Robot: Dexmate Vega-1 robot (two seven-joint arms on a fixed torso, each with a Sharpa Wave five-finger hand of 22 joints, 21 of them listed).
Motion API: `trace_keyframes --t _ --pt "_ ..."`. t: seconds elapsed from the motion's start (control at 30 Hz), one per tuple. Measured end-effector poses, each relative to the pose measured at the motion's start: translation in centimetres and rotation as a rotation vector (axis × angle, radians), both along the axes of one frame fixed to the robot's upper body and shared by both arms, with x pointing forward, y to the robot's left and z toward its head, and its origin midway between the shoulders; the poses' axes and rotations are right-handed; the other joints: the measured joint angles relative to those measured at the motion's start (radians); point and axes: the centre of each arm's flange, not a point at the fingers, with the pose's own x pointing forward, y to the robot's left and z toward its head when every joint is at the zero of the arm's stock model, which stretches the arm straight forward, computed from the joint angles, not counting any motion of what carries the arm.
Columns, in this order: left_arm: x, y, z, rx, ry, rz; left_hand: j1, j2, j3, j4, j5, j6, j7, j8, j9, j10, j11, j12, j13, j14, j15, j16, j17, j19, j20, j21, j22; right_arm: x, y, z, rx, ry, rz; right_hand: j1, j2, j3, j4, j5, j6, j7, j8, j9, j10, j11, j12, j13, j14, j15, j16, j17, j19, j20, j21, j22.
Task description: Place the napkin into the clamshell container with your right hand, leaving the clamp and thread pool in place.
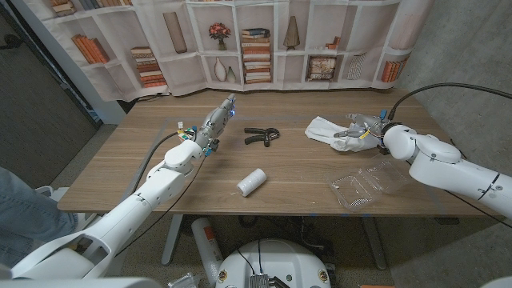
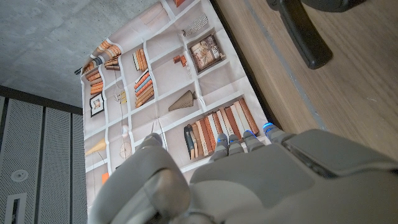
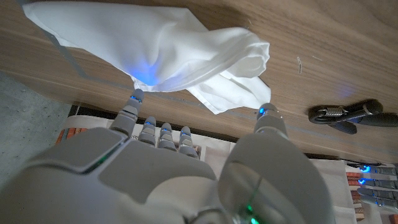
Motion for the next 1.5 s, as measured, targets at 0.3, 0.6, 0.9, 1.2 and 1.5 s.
trace_keyframes --t 0.3,0.6,0.9,1.2,1.5 --pt "0.1 0.0 0.0 0.001 0.001 -0.001 0.0 0.0 -0.001 -0.001 0.0 -0.004 0.004 0.0 0.0 0.0 0.0 0.0 0.0 0.0 0.0 0.0 0.0 0.0 0.0 -0.004 0.0 0.3 -0.1 -0.1 -0.008 0.022 -0.02 0.005 -0.005 0.0 0.0 0.0 0.0 0.0 0.0 0.0 0.0 0.0 0.006 0.0 0.006 0.006 0.0 0.0 0.009 0.002 0.0 0.005" --pt "0.2 -0.1 0.0 0.002 0.002 -0.001 0.004 0.004 -0.001 -0.001 0.0 -0.004 0.004 0.0 0.0 -0.004 -0.004 0.0 0.0 0.0 0.0 0.0 0.0 0.0 0.0 -0.004 0.0 0.7 -0.2 -0.2 -0.009 0.043 -0.03 0.009 -0.009 -0.004 -0.004 0.008 0.0 0.0 0.0 0.0 0.0 0.0 0.014 0.0 0.024 0.035 0.011 -0.001 0.024 0.003 0.0 0.005" --pt "0.2 -0.1 0.0 0.0 0.004 0.004 0.004 0.004 -0.001 -0.001 0.0 -0.004 0.004 0.0 0.0 -0.004 -0.004 0.0 0.0 0.0 0.0 0.0 0.0 -0.005 0.005 -0.008 0.0 1.2 -0.3 -0.3 -0.012 0.062 -0.04 0.013 -0.013 -0.004 -0.004 0.015 0.0 0.0 0.0 0.0 0.006 0.005 0.014 0.0 0.033 0.043 0.011 -0.002 0.028 0.007 0.0 0.005" --pt "0.2 -0.1 0.0 -0.001 0.005 0.006 0.004 0.004 -0.003 -0.003 0.0 -0.004 0.004 0.0 0.0 -0.004 -0.004 0.0 0.0 0.0 0.0 0.0 0.0 -0.005 0.005 -0.008 0.005 1.5 -0.4 -0.6 -0.018 0.074 -0.051 0.015 -0.012 -0.004 -0.004 0.015 0.0 0.0 0.0 0.0 0.006 0.005 0.014 0.0 0.028 0.039 0.011 -0.002 0.039 0.007 0.0 0.005" --pt "0.3 -0.2 -0.1 -0.001 0.008 0.005 0.004 0.004 -0.006 0.0 0.0 -0.004 0.004 0.0 0.0 -0.004 -0.004 0.0 0.0 0.0 0.0 0.0 0.0 -0.005 0.005 -0.008 0.005 1.9 -0.5 -0.8 -0.018 0.088 -0.058 0.025 -0.014 -0.011 -0.003 0.021 0.0 0.0 0.0 0.0 0.002 0.009 0.014 0.0 0.031 0.034 0.011 -0.002 0.052 0.006 0.0 0.005"
